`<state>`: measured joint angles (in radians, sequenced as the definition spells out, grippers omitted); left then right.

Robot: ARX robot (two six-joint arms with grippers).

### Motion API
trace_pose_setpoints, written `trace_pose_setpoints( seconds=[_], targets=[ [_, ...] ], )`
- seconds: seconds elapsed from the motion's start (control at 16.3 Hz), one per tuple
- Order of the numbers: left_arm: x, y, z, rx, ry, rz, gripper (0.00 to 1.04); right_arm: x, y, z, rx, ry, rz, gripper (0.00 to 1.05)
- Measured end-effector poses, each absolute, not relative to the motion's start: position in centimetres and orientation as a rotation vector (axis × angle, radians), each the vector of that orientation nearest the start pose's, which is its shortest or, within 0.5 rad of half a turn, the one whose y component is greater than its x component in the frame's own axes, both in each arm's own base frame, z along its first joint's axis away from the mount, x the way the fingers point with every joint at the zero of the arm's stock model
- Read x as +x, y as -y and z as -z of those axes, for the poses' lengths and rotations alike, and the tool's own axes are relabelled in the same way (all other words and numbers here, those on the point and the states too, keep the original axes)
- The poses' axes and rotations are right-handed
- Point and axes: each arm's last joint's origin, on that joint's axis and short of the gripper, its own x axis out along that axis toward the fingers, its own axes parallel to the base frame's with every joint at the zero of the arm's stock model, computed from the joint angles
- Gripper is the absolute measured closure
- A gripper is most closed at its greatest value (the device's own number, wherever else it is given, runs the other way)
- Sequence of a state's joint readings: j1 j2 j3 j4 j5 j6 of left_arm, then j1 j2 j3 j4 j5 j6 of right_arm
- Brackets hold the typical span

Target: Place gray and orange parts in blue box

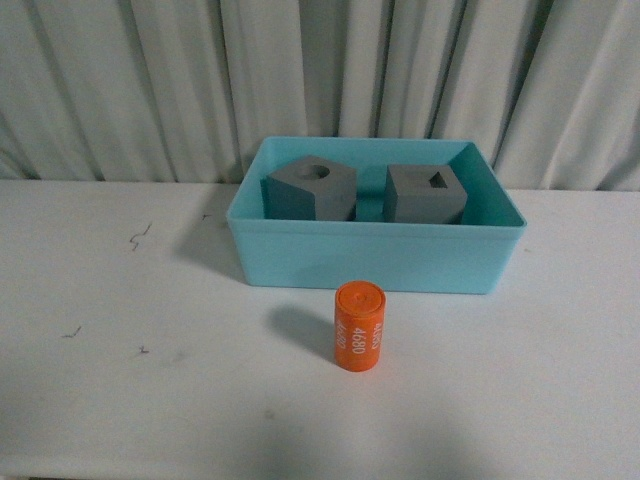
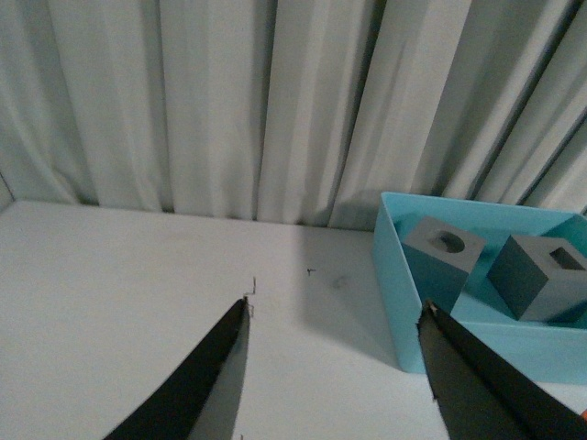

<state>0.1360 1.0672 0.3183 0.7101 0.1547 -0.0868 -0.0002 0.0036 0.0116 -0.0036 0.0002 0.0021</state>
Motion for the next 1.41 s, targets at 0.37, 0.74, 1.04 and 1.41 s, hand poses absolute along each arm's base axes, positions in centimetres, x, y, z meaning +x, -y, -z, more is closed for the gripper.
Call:
trace_pose_setpoints(
  seconds=[0.37,0.74,1.04,1.41],
  targets=[
    [17.5,-1.3,-19.1,-0.021,-0.019,0.003,1.04,9.7,0.0,-16.7,0.002,0.005,0.000,0.06],
    [14.8,0.0,-17.9,-0.015,-0.012,-0.001,1.03,9.7,0.0,-16.7,0.002,0.005,0.000,0.06],
    [13.6,0.0,-17.2,-0.014,0.021,0.000,1.03,9.7,0.0,-16.7,0.002,0.005,0.000,0.06],
    [12.5,0.0,-17.0,-0.015,0.014,0.000,1.03,9.7,0.0,-16.7,0.002,0.005,0.000,0.06]
  ],
)
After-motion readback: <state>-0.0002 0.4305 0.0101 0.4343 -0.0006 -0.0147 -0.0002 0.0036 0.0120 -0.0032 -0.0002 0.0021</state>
